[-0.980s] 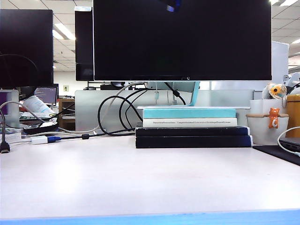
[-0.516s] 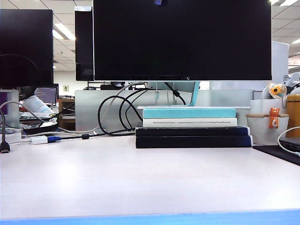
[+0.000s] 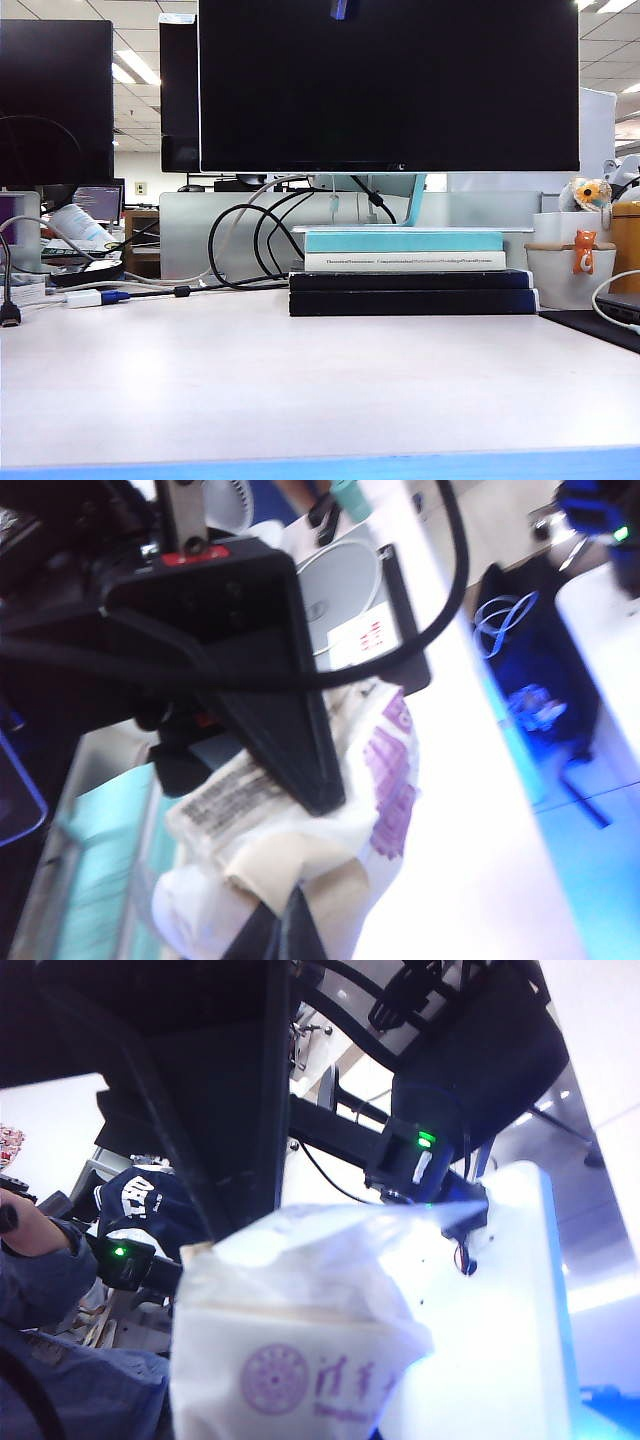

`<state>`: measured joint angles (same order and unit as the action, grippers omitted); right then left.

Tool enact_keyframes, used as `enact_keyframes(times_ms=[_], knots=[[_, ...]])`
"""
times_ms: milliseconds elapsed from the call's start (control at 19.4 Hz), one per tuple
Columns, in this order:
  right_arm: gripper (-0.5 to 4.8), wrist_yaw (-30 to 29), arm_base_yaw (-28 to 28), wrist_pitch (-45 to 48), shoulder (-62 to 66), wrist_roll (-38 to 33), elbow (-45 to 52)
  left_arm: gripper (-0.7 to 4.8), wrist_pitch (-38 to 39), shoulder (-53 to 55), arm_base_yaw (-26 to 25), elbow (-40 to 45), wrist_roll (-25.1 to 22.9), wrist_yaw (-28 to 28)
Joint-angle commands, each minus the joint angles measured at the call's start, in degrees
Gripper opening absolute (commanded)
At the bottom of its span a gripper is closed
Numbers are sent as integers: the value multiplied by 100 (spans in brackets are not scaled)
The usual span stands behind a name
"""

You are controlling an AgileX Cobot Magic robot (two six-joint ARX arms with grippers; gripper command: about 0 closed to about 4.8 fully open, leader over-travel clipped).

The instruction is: Pick up a packet of tissues from the table with the left hand, then take a tissue from it with the right hand.

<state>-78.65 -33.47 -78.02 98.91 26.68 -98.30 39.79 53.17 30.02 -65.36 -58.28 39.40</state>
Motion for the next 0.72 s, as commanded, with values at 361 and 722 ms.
enact_keyframes(times_ms=[361,722], knots=[[114,378,-2,-85,-39,37,-9,-6,-291,-297,-20,-278,17,-1021],[116,560,0,-76,-39,496,-13,-6,-216,-284,-24,-372,686,-2721]])
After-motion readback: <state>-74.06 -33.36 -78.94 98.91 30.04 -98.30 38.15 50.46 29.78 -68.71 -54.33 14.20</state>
